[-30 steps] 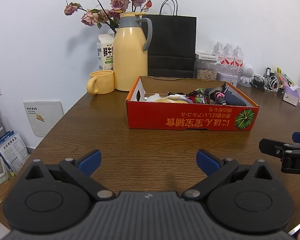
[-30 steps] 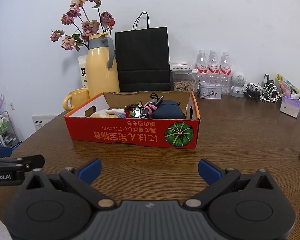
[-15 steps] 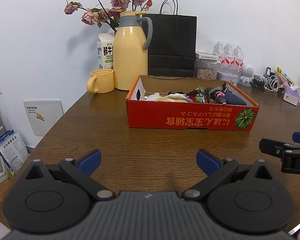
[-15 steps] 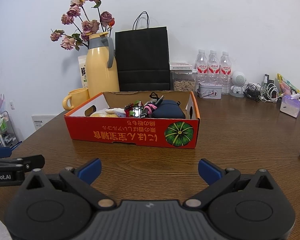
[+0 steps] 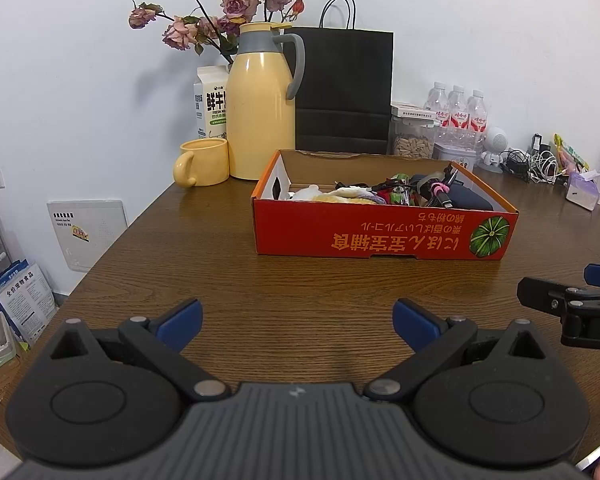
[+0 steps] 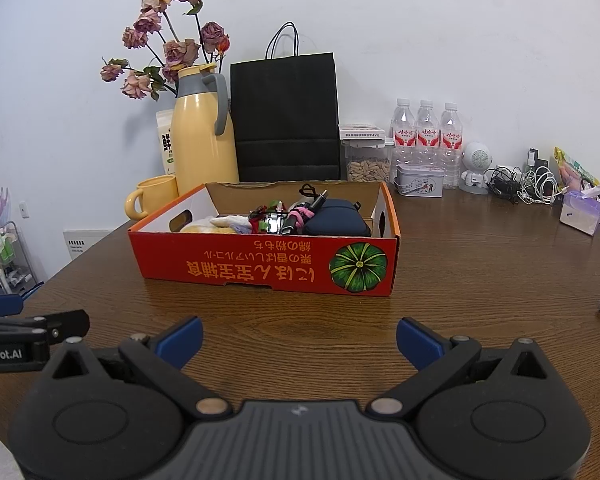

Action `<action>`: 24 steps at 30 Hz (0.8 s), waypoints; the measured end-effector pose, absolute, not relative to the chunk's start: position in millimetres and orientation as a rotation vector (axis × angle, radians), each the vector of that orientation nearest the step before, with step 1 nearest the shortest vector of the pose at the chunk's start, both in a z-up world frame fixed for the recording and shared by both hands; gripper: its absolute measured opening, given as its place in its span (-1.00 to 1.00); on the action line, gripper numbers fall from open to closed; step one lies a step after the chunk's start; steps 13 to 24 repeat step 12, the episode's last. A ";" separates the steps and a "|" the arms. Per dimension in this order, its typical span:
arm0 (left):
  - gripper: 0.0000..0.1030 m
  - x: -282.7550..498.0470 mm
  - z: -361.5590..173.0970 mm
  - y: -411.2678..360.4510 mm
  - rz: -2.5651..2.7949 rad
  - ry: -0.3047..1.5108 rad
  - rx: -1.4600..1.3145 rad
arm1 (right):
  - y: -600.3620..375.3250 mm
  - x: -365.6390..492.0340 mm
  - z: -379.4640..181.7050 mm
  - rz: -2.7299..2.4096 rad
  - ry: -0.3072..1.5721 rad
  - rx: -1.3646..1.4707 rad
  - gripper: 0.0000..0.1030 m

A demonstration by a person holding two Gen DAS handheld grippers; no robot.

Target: Organize objects

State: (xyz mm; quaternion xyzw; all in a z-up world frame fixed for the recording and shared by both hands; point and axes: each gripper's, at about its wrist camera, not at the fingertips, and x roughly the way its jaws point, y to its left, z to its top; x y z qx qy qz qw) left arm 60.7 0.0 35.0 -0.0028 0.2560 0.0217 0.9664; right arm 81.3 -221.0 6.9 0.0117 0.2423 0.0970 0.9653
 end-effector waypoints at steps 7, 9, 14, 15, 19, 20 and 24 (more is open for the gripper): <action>1.00 59.3 33.2 -0.9 0.042 0.519 -0.005 | -221.2 81.2 6.9 0.196 0.491 0.023 1.00; 1.00 59.0 32.6 -1.0 0.039 0.520 -0.007 | -221.0 81.4 7.1 0.197 0.491 0.023 1.00; 1.00 59.2 32.0 -1.6 0.048 0.521 -0.006 | -221.0 81.4 7.1 0.196 0.490 0.024 1.00; 1.00 59.2 32.0 -1.6 0.048 0.521 -0.006 | -221.0 81.4 7.1 0.196 0.490 0.024 1.00; 1.00 59.2 32.0 -1.6 0.048 0.521 -0.006 | -221.0 81.4 7.1 0.196 0.490 0.024 1.00; 1.00 59.2 32.0 -1.6 0.048 0.521 -0.006 | -221.0 81.4 7.1 0.196 0.490 0.024 1.00; 1.00 59.2 32.0 -1.6 0.048 0.521 -0.006 | -221.0 81.4 7.1 0.196 0.490 0.024 1.00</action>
